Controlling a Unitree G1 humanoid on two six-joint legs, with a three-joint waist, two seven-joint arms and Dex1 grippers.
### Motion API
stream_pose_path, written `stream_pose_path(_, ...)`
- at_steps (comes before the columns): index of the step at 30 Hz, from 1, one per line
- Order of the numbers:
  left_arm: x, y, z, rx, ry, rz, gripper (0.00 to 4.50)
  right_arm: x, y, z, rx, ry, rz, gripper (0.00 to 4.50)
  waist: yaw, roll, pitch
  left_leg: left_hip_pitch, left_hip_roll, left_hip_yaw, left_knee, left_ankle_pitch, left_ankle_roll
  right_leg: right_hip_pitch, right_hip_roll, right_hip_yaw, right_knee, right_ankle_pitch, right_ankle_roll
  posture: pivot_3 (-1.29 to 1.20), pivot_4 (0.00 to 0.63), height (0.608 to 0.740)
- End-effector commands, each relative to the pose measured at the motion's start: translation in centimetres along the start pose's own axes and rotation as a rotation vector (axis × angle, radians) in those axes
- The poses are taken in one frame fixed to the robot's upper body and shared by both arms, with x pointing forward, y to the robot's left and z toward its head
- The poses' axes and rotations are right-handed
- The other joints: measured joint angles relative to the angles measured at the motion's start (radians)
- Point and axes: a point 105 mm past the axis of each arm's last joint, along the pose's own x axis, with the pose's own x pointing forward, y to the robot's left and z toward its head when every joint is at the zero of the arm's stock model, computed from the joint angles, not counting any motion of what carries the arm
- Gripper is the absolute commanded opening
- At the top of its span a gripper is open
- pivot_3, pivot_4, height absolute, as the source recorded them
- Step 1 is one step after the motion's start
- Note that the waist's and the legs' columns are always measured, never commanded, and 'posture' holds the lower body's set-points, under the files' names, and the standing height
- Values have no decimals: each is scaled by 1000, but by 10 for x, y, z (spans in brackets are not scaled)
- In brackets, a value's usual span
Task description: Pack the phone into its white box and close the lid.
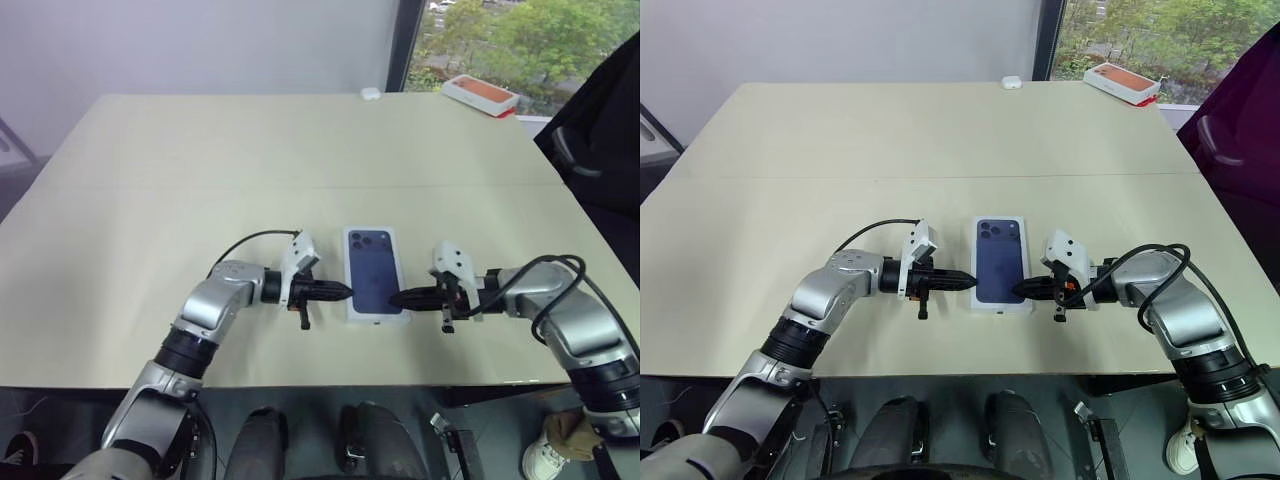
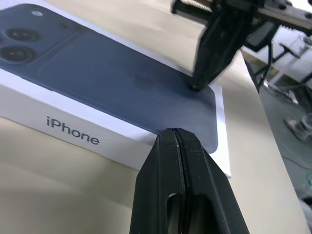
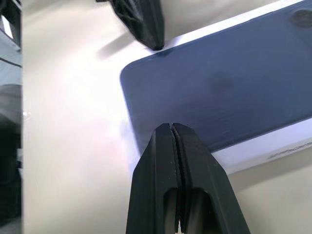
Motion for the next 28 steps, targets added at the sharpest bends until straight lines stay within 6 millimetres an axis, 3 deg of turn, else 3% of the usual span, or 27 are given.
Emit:
stream_pose_path(1, -19, 11, 24, 61, -94, 100, 0, -9, -11, 22, -44, -96, -67, 49, -2, 0, 0, 0, 0, 0, 0, 0, 0, 0, 0, 0, 0, 0, 0, 0, 150, 740)
stream_pose_path(3, -35, 19, 34, 92, -138, 164, 0, -14, -18, 34, -42, -177, -102, 49, -6, 0, 0, 0, 0, 0, 0, 0, 0, -1, 1, 1, 0, 0, 0, 0, 150, 740)
stream_pose_path(5, -54, 24, 41, 103, -164, 209, 553, -22, -27, 48, -34, -276, -139, 582, -7, 0, 0, 0, 1, 0, -1, 0, 0, -2, 2, 1, 1, 0, 0, 0, 150, 740)
stream_pose_path(7, -73, 26, 43, 107, -167, 231, 1321, -32, -36, 54, -69, -317, -185, 1406, -7, 0, 1, 0, 1, 0, -1, 0, 0, -2, 2, 1, 1, 2, -4, 0, 150, 740)
stream_pose_path(13, -131, 41, 42, 148, -172, 384, 4316, -49, -49, 53, -182, -329, -243, 4432, -1, 0, 1, -1, 1, 2, -1, 0, 0, -2, 1, 1, -1, 2, -3, 0, 150, 740)
stream_pose_path(17, -148, 39, 36, 132, -161, 413, 4477, -52, -54, 47, -186, -326, -250, 4500, 0, 0, 1, -1, 1, 5, -1, 0, 0, -2, 1, 1, -1, 2, -3, 0, 150, 740)
stream_pose_path(21, -176, 27, 11, 120, -76, 468, 4477, -59, -55, 36, -159, -311, -260, 4500, -9, 1, 1, 0, 2, 9, -3, 0, 0, -3, 1, 3, -1, 2, -3, 0, 150, 740)
stream_pose_path(28, -197, 17, 5, 144, -86, 545, 4477, -65, -44, 22, -124, -284, -227, 4500, 1, 1, 1, 0, 3, 10, -3, 0, 0, -4, 1, 4, -1, 2, -4, 0, 150, 740)
